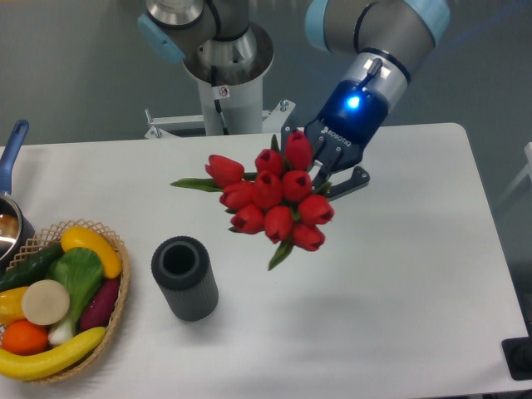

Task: Insert the flowers into the vase
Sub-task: 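Carry the red tulip bunch with the gripper over the black vase, then lower the tulip stems into the black vase opening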

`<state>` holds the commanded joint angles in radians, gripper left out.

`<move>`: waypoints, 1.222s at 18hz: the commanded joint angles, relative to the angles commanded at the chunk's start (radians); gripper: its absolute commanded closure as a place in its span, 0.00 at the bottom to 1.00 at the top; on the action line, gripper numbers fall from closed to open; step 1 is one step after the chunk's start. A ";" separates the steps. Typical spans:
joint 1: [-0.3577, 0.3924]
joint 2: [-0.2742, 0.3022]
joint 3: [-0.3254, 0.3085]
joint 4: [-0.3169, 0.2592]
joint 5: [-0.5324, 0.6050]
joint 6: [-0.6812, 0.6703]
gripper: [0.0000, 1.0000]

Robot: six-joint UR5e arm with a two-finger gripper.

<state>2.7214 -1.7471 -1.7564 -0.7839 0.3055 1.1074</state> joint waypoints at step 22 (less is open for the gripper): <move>-0.163 -0.072 -0.023 0.002 -0.258 0.100 0.76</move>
<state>2.5587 -1.8193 -1.7794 -0.7823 0.0476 1.2072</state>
